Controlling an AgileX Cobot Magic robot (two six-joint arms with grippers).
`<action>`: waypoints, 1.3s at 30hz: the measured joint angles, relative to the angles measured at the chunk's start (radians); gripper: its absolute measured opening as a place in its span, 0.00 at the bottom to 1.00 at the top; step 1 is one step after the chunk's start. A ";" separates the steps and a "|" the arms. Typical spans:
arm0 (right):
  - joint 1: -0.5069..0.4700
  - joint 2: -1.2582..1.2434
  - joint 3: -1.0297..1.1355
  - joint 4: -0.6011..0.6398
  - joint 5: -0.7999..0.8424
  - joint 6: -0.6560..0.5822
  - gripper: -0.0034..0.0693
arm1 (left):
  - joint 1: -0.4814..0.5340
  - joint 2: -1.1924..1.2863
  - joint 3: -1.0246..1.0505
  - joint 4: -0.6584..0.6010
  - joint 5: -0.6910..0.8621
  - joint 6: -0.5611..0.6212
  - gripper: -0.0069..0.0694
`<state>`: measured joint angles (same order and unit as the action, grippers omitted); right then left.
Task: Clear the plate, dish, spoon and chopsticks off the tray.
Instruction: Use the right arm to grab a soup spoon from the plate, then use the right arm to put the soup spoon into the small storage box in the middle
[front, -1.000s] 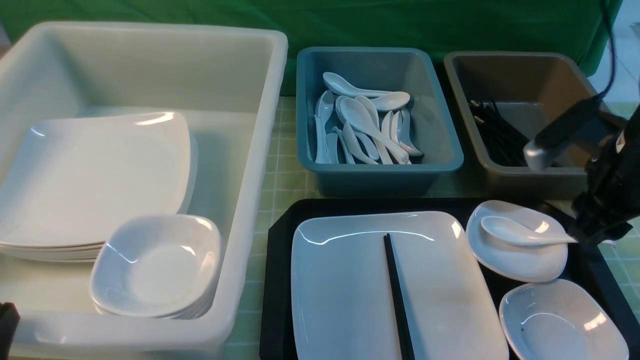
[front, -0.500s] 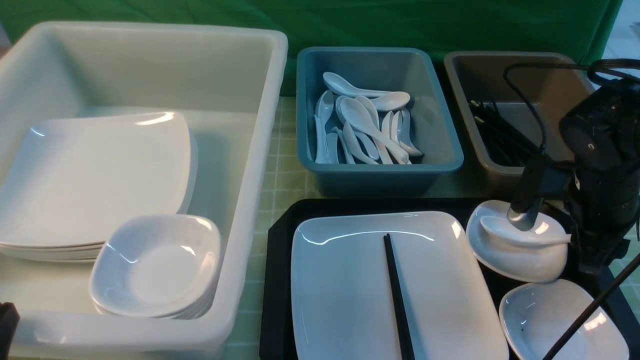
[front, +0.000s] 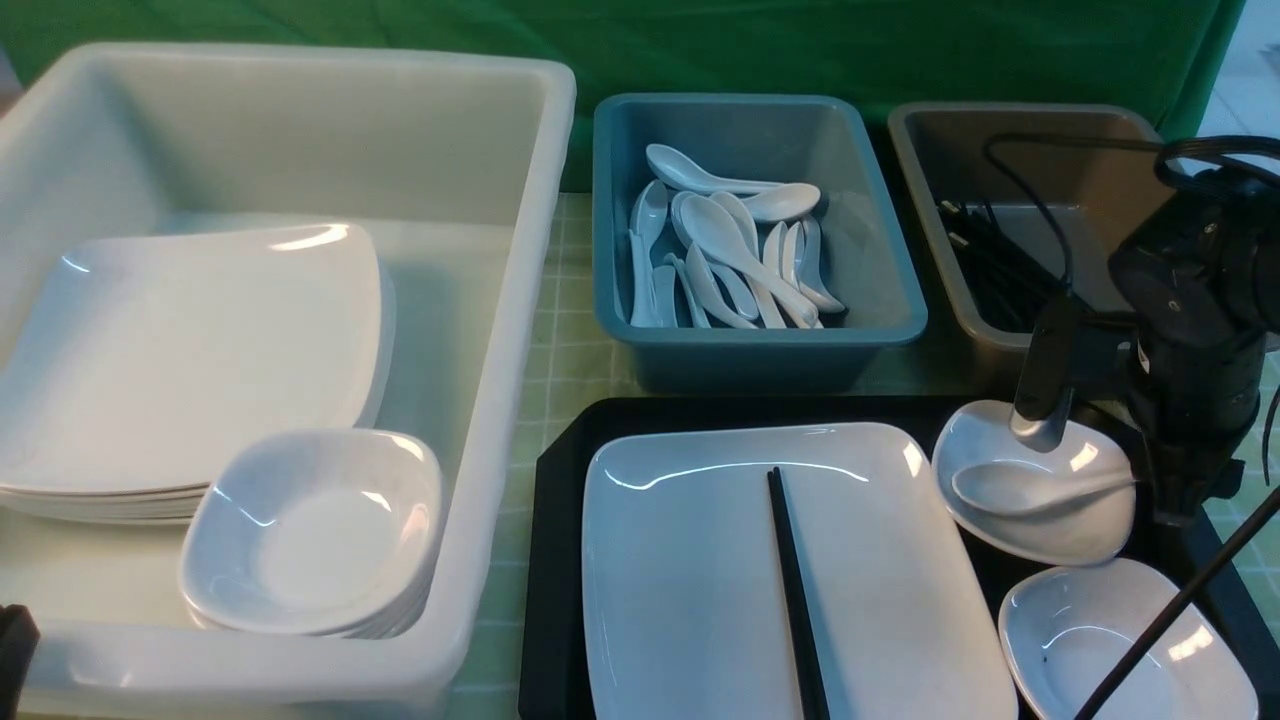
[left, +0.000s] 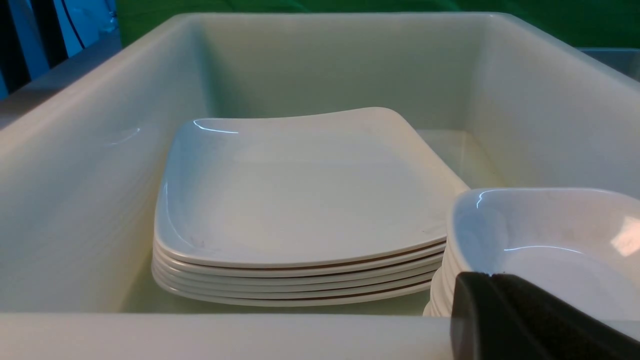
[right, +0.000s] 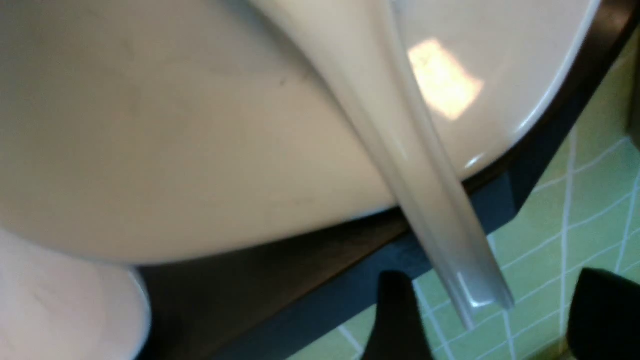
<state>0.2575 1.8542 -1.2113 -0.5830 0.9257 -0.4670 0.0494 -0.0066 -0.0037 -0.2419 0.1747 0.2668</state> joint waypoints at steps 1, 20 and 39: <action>0.000 0.000 0.000 -0.001 -0.007 0.000 0.71 | 0.000 0.000 0.000 0.000 0.000 0.000 0.09; 0.006 0.056 -0.011 -0.012 0.049 -0.018 0.39 | 0.000 0.000 0.000 0.000 -0.001 -0.001 0.09; 0.005 -0.183 -0.010 0.015 0.245 -0.023 0.22 | 0.000 0.000 0.000 0.000 -0.001 0.000 0.09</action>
<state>0.2630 1.6711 -1.2215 -0.5675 1.1703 -0.4898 0.0494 -0.0066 -0.0037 -0.2419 0.1738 0.2668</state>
